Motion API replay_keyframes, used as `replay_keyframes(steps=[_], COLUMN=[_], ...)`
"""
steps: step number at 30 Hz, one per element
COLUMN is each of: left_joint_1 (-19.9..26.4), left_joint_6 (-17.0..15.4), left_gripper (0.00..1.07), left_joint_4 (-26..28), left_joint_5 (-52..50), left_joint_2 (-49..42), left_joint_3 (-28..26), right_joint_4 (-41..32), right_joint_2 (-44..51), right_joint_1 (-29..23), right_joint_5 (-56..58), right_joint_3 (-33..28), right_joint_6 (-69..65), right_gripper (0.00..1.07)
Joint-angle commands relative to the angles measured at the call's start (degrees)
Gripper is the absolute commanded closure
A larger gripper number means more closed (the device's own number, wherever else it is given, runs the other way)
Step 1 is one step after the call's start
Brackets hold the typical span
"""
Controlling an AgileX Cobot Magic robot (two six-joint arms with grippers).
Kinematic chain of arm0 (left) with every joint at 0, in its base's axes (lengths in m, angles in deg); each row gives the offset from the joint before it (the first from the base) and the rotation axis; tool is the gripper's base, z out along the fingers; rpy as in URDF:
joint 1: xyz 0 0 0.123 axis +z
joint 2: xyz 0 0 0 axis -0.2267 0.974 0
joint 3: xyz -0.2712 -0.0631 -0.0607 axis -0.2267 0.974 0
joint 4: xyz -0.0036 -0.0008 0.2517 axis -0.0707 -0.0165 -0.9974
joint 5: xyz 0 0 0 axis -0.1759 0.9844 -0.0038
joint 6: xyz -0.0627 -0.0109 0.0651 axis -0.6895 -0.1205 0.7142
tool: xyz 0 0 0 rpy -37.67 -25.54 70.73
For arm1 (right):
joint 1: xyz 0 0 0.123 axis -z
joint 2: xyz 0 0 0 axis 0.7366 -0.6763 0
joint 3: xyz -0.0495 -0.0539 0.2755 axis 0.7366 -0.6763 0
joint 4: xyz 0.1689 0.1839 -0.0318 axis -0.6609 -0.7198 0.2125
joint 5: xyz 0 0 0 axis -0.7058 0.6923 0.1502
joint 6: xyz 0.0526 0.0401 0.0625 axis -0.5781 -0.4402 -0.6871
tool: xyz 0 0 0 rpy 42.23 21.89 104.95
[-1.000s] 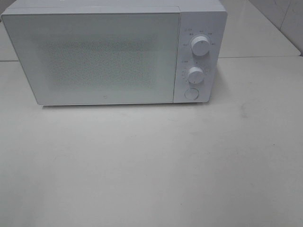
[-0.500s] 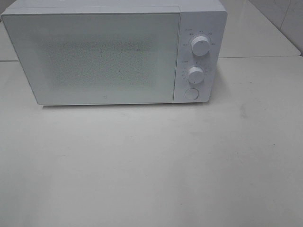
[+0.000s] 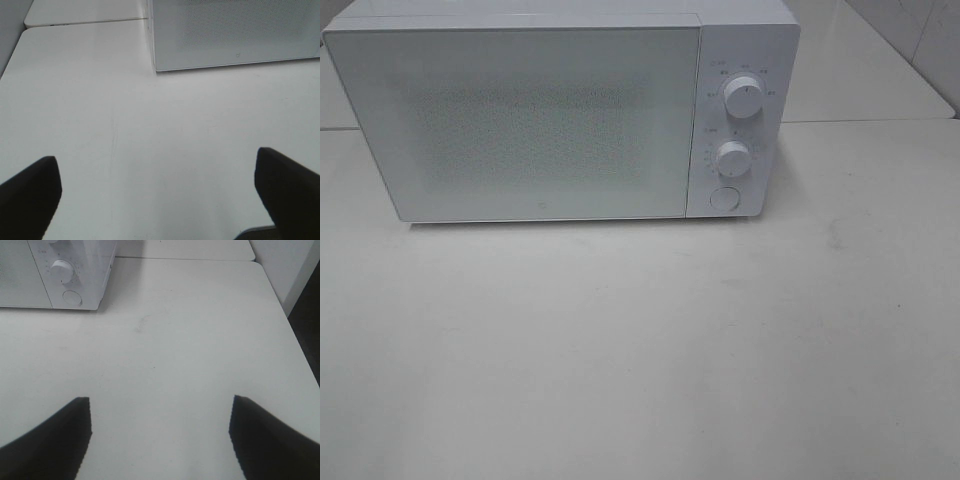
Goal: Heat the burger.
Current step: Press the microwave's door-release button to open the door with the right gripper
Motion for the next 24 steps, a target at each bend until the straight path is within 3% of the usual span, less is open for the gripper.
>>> replay_keyframes(steps=[1, 9, 24], left_joint_1=[0.2, 0.2, 0.2], left_joint_6=[-0.3, -0.3, -0.3], left_gripper=[0.09, 0.09, 0.09], left_joint_4=[0.1, 0.1, 0.1], left_joint_5=[-0.9, -0.9, -0.9], left_joint_2=[-1.1, -1.1, -1.1], left_joint_3=[0.1, 0.1, 0.1], right_joint_4=[0.4, 2.8, 3.2], right_joint_2=[1.5, 0.4, -16.4], right_joint_1=[0.3, 0.3, 0.3], right_joint_5=[-0.8, -6.9, -31.5], right_joint_3=[0.0, 1.7, 1.7], right_joint_6=[0.9, 2.1, 2.1], right_gripper=[0.31, 0.31, 0.31])
